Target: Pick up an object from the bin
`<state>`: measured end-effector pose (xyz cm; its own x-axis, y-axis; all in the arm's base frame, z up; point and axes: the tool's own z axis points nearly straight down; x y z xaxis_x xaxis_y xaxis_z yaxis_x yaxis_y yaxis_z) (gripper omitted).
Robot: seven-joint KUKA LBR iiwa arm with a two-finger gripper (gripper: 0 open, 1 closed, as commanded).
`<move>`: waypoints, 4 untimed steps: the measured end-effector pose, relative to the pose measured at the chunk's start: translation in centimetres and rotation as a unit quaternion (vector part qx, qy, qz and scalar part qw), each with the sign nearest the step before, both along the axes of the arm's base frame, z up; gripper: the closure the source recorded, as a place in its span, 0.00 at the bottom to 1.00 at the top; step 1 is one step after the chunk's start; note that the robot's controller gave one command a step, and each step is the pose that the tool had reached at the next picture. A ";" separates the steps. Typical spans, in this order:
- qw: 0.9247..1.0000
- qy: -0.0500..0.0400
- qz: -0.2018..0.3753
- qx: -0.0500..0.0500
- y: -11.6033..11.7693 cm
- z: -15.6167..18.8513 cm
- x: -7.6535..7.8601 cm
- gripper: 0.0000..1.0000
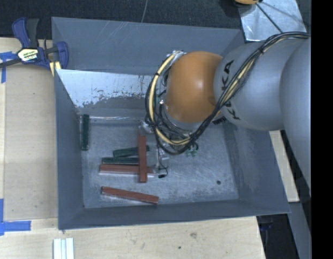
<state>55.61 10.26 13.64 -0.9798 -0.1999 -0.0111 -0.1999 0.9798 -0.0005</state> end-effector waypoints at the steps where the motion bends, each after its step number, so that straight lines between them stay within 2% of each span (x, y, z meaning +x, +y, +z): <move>1: 0.999 0.004 0.039 -0.001 4.5 -6.7 -5.1 1.00; 2: 0.999 0.004 0.039 -0.001 4.5 -6.7 -5.1 1.00; 3: 0.992 0.004 0.130 -0.001 4.6 1.9 -4.5 1.00; 4: 0.992 0.004 0.130 -0.001 4.6 1.9 -4.5 1.00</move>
Offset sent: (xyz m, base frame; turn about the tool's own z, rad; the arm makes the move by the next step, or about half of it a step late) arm 0.0000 0.0000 0.0000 0.0000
